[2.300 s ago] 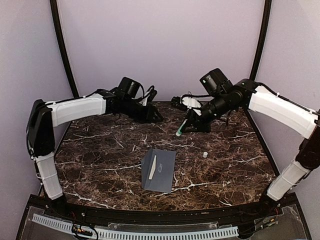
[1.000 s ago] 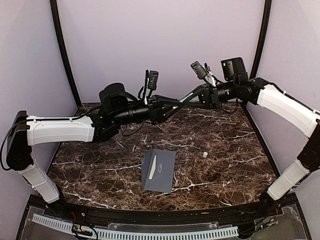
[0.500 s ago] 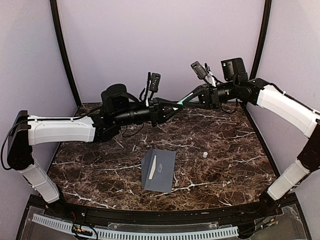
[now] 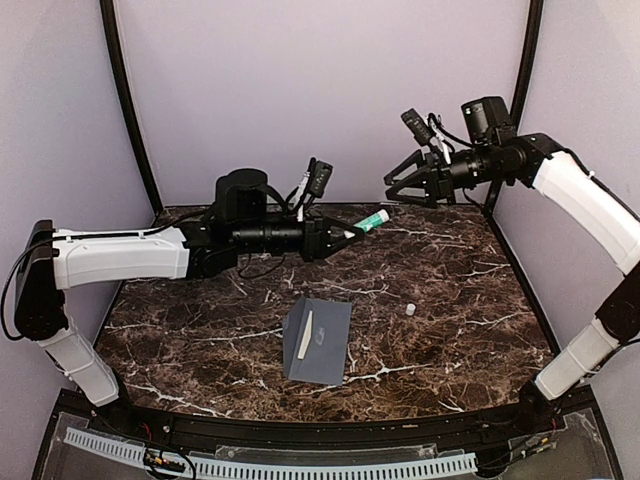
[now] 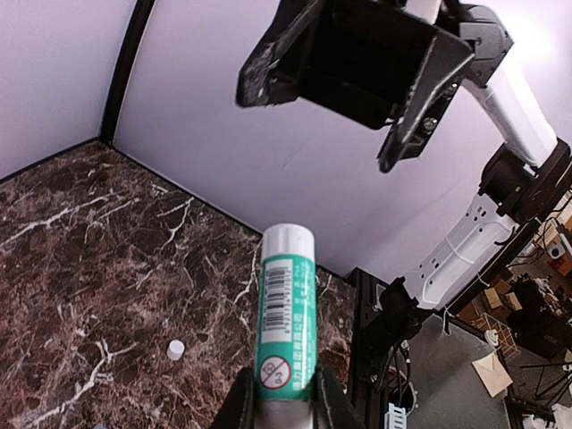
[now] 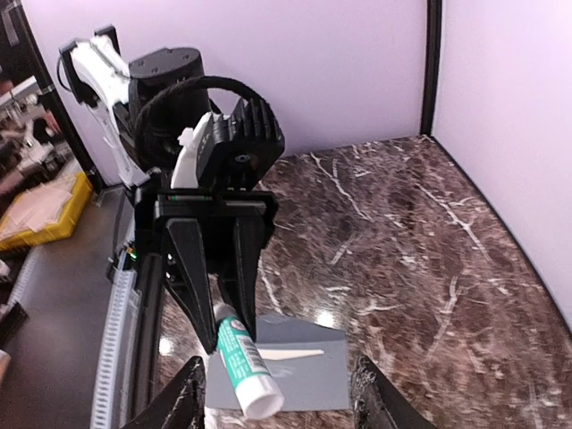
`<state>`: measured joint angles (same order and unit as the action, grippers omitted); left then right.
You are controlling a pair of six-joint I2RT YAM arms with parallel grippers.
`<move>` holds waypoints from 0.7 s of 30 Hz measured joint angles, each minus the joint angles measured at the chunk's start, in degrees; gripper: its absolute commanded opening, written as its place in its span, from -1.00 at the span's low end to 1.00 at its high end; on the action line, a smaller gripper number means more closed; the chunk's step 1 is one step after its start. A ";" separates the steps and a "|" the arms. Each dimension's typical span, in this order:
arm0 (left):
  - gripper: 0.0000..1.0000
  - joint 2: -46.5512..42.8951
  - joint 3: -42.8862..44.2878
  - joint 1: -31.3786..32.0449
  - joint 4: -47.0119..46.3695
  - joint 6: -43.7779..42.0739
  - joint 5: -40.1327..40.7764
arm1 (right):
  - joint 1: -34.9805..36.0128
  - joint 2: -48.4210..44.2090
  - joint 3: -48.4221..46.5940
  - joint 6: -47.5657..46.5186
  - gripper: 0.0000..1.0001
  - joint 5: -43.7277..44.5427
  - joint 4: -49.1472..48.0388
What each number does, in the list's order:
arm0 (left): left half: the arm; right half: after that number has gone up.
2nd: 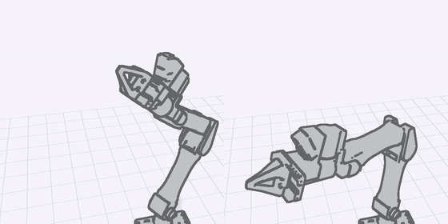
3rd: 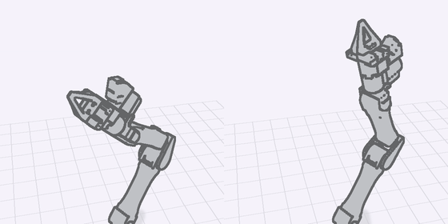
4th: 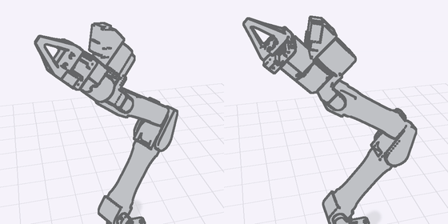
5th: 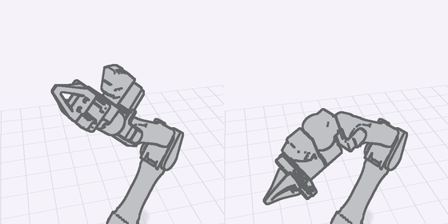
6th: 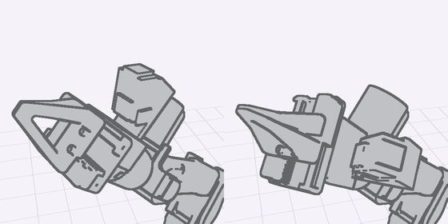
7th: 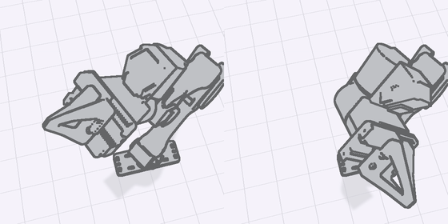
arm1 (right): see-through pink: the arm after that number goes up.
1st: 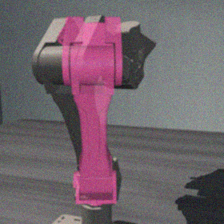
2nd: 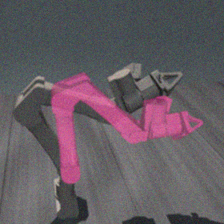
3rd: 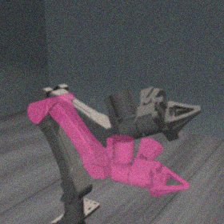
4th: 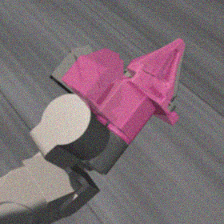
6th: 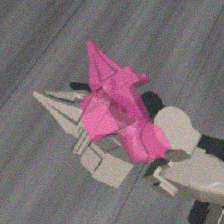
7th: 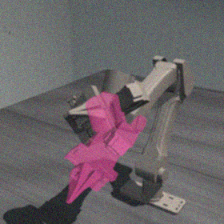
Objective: Place the letter into the envelope and seal it
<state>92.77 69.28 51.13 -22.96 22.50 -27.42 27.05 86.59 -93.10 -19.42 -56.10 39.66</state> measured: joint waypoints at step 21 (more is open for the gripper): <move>-0.90 5.25 12.07 -2.56 33.94 7.91 -14.91 | 21.94 -4.07 12.24 -25.57 -0.15 48.22 6.19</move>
<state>98.02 81.34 48.58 10.98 30.41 -42.33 48.99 82.52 -80.86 -44.99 -7.88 45.84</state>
